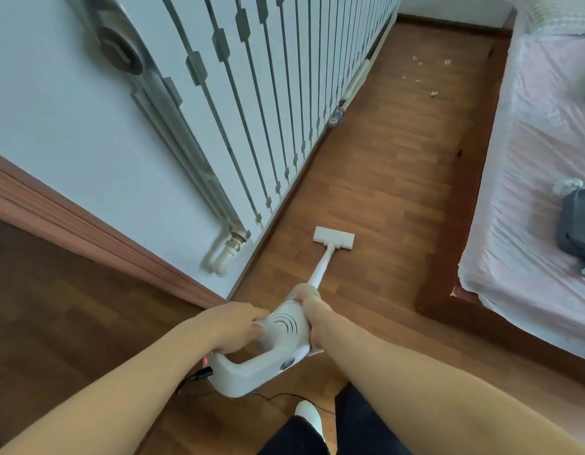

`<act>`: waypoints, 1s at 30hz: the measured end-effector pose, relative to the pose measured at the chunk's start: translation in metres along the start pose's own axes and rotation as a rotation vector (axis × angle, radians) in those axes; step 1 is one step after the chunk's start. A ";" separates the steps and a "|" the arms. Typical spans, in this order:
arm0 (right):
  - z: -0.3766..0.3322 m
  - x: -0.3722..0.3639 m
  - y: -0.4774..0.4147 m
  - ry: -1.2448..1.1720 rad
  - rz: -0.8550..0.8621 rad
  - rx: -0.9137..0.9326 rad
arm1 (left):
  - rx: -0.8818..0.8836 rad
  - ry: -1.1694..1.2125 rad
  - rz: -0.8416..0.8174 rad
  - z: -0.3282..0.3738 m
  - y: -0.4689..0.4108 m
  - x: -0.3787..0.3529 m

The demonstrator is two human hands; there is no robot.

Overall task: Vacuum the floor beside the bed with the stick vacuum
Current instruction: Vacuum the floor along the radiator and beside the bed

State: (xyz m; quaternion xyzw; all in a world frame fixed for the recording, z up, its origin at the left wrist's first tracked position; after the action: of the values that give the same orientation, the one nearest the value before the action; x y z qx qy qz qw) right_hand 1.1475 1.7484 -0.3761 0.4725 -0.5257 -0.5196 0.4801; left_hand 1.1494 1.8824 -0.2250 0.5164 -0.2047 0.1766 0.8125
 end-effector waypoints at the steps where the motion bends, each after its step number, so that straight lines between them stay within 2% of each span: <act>1: -0.008 0.004 0.000 0.008 -0.001 0.005 | 0.006 0.002 0.011 0.004 -0.008 0.003; 5: -0.039 0.029 0.003 0.009 0.021 0.029 | 0.006 -0.001 0.048 0.019 -0.041 0.015; 15: -0.086 0.079 -0.011 -0.116 -0.017 0.059 | -0.053 -0.065 0.018 0.057 -0.096 0.045; 25: -0.102 0.201 -0.019 -0.300 0.039 0.040 | -0.217 -0.305 -0.087 0.160 -0.169 0.060; 30: -0.121 0.245 -0.022 -0.351 0.027 0.067 | -0.227 -0.330 -0.082 0.195 -0.203 0.067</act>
State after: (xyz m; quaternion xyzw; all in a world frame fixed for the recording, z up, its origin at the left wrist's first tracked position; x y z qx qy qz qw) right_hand 1.2450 1.4927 -0.3947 0.3831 -0.6250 -0.5697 0.3717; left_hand 1.2781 1.6277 -0.2712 0.4512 -0.3322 0.0321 0.8276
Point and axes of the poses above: each hand's wrist, its own y-axis away from the middle knuckle, its own x-axis out of the back of the hand, z = x × y, the point moved 5 cm from there along -y, towards the middle knuckle, and after that the axes turned 11 degrees about -x, right-handed, at the moved point
